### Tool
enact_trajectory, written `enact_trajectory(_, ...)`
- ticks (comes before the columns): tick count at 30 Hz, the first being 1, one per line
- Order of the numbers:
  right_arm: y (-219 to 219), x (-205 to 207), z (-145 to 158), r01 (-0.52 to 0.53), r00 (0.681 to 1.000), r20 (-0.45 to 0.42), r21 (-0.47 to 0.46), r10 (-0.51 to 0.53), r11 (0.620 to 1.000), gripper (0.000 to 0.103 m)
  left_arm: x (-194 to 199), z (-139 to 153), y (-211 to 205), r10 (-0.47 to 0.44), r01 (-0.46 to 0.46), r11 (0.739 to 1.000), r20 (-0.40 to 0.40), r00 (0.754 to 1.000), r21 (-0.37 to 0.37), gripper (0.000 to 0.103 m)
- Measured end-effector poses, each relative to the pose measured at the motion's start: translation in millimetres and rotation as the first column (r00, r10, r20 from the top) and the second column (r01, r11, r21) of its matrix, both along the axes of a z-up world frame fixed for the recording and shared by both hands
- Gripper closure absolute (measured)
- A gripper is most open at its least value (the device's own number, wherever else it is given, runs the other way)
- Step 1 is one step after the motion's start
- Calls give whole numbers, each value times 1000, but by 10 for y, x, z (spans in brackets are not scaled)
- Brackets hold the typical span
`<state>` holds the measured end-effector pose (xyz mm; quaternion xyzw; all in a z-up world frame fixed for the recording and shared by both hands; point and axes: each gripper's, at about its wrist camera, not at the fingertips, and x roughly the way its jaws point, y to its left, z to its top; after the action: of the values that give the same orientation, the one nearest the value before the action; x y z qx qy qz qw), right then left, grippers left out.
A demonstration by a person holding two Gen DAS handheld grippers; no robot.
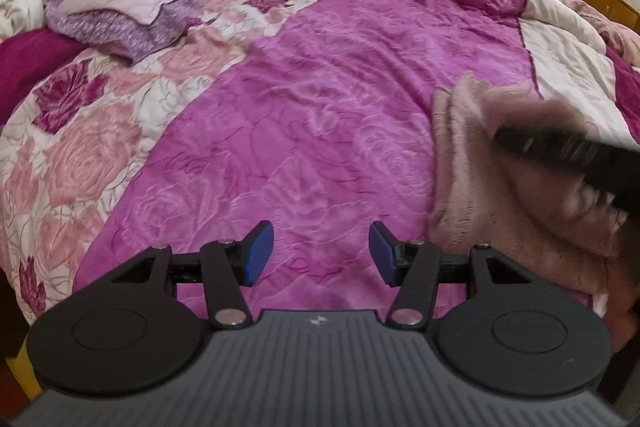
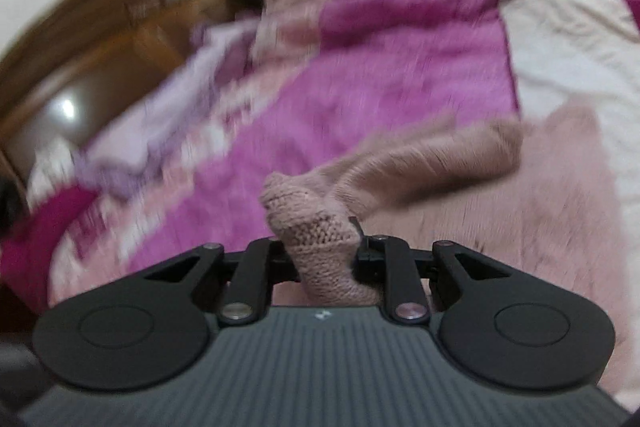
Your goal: Fold small clothes
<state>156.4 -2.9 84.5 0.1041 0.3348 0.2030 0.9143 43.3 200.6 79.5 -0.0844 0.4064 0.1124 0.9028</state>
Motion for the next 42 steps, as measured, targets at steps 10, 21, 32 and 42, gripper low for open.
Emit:
enact_trajectory(10, 91, -80, 196, -12, 996, 89, -58, 18, 998, 81, -60, -57, 234, 29, -28, 999, 14, 999, -24, 42)
enact_trajectory(21, 40, -257, 111, -49, 998, 26, 8, 49, 999, 66, -45, 86, 195, -3, 2, 1000, 49, 999, 2, 42)
enact_trajectory(32, -569, -733, 456, -44, 998, 58, 152, 35, 987, 62, 226, 481, -193, -162, 155, 986, 111, 981, 65, 42)
enact_trajectory(42, -1201, -604, 430, 212, 975, 45, 119, -219, 970, 62, 872, 517, -799, -338, 335, 941, 112, 935, 46, 42)
